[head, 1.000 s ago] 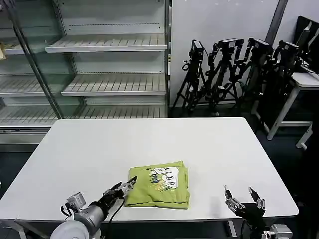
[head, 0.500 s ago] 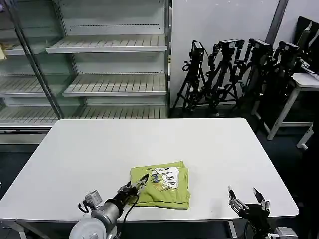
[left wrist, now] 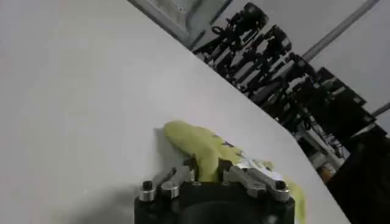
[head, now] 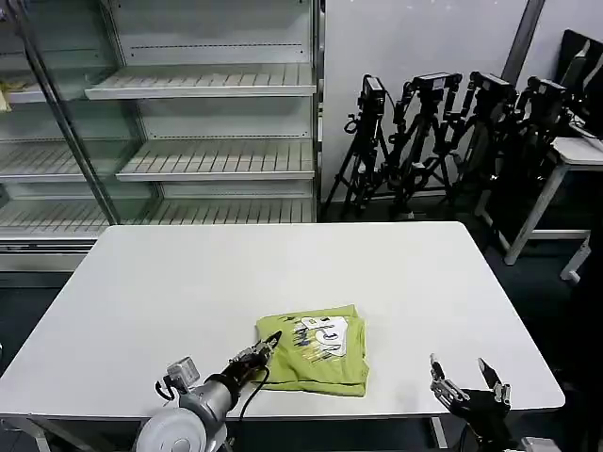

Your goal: Fold and organize the clothes.

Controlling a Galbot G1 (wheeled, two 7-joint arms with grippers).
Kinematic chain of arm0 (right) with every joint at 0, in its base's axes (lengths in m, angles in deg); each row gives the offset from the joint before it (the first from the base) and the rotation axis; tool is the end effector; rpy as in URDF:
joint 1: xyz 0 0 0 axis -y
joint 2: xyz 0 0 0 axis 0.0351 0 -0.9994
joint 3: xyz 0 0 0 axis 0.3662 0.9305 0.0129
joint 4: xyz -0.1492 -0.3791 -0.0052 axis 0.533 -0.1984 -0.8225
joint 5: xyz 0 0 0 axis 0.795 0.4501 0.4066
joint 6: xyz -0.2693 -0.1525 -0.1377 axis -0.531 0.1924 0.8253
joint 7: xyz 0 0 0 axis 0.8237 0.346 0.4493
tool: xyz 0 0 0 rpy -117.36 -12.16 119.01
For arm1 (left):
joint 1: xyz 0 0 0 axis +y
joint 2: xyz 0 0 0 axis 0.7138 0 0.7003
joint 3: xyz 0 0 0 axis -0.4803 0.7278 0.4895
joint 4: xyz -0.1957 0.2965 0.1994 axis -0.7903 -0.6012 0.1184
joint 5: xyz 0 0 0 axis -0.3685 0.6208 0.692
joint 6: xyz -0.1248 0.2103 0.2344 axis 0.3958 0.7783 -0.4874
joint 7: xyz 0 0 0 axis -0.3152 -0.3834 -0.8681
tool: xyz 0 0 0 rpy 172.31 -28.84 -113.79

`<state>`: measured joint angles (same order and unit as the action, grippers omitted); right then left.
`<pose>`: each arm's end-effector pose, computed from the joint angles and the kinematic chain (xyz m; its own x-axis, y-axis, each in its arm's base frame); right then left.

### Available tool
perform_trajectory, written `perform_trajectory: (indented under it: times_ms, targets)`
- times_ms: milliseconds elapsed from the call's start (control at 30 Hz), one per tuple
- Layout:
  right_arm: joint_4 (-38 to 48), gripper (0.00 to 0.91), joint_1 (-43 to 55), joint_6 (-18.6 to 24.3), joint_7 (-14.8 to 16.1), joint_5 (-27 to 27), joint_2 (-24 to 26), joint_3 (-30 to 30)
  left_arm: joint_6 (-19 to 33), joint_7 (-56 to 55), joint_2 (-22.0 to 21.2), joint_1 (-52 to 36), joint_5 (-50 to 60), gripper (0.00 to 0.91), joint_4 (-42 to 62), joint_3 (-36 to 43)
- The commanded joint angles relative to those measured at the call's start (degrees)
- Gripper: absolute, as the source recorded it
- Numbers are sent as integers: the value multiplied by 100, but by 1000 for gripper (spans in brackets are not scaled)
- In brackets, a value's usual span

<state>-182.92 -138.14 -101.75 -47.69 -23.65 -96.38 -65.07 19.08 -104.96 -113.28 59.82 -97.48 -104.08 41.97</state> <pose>0.0528 -0.0696 -0.2571 -0.9556 0.0568 0.2891 0.0795 0.9946 0.0674 0.2118 0.0200 -0.3206 -0.8058 0.4466 0.3888 0.0929 0.7438 -0.6619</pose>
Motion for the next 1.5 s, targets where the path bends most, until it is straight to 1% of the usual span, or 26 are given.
perform_trajectory:
  times_ms: [33, 233, 300, 367, 400, 533, 600, 700, 733, 767, 800, 867, 933, 967, 1033, 1100, 1133, 1200, 1233, 1267, 1300, 1400, 1433, 1467, 1500]
  targets:
    - [-76, 907, -69, 2, 2, 125, -157, 1, 144, 29, 5, -4, -445, 20, -157, -164]
    - [-85, 907, -82, 13, 8, 162, -220, 16, 199, 79, 127, 46, -627, 20, -451, -467]
    - [-85, 907, -74, 16, 13, 155, -210, 9, 190, 79, 270, 70, -644, 30, -526, -668]
    - [-85, 907, -48, 17, 16, 129, -183, -3, 174, 92, 562, 111, -540, 20, -599, -903]
    - [-81, 907, -35, 18, 18, 114, -169, -9, 173, 120, 730, 138, -272, 20, -679, -1029]
    - [-1, 907, 74, 26, 23, 31, -99, -7, 448, 847, 1577, 419, 1683, 20, -995, -1657]
    - [72, 907, 180, 26, 19, -27, -62, 15, 461, 1074, 1985, 454, 2001, 20, -1138, -2180]
    - [155, 907, 324, 26, 21, -95, -11, 55, 477, 1508, 2615, 488, 2287, 20, -997, -2949]
    - [169, 907, 340, 28, 21, -110, 3, 63, 482, 1607, 2792, 514, 2434, 20, -897, -3154]
    - [199, 907, 407, 32, 24, -147, 28, 75, 484, 1719, 2954, 536, 2575, 20, -837, -3186]
    - [218, 907, 442, 40, 25, -178, 44, 82, 461, 1768, 3108, 556, 2631, 20, -778, -3425]
    - [258, 907, 509, 47, 27, -227, 76, 85, 425, 1892, 3334, 573, 2860, 20, -746, -3549]
    - [303, 907, 559, 53, 30, -275, 101, 88, 380, 1933, 3384, 567, 3129, 20, -794, -3491]
    - [317, 907, 581, 61, 34, -292, 108, 90, 325, 1958, 3428, 551, 3431, 20, -925, -3332]
    - [341, 907, 597, 65, 39, -311, 113, 95, 263, 1955, 3378, 581, 3779, 20, -1024, -2997]
    - [356, 907, 596, 84, 43, -300, 110, 122, 224, 1914, 3233, 580, 4433, 20, -1045, -2404]
    - [360, 907, 587, 88, 42, -294, 108, 134, 275, 1888, 3117, 500, 4576, 20, -995, -2151]
    - [378, 907, 561, 108, 47, -275, 110, 152, 294, 1792, 2743, 215, 5163, 20, -722, -1381]
    - [377, 907, 493, 131, 49, -217, 108, 163, 293, 1760, 2539, 113, 5481, 20, -588, -834]
    - [359, 907, 433, 136, 47, -176, 102, 173, 290, 1715, 2240, -23, 5844, 20, -414, -335]
    - [331, 907, 392, 138, 48, -122, 98, 169, 266, 1666, 2018, -132, 5955, 20, -346, 76]
    - [197, 907, 259, 139, 45, -37, 75, 107, 43, 1494, 1403, -389, 6312, 20, -243, 705]
    - [165, 907, 238, 135, 39, -20, 66, 90, -36, 1478, 1368, -463, 6327, 20, -288, 820]
    - [91, 907, 190, 129, 38, 0, 46, 49, -144, 1467, 1109, -553, 6291, 20, -375, 950]
    - [49, 907, 155, 129, 37, 18, 31, 23, -241, 1449, 1002, -623, 6265, 20, -415, 1078]
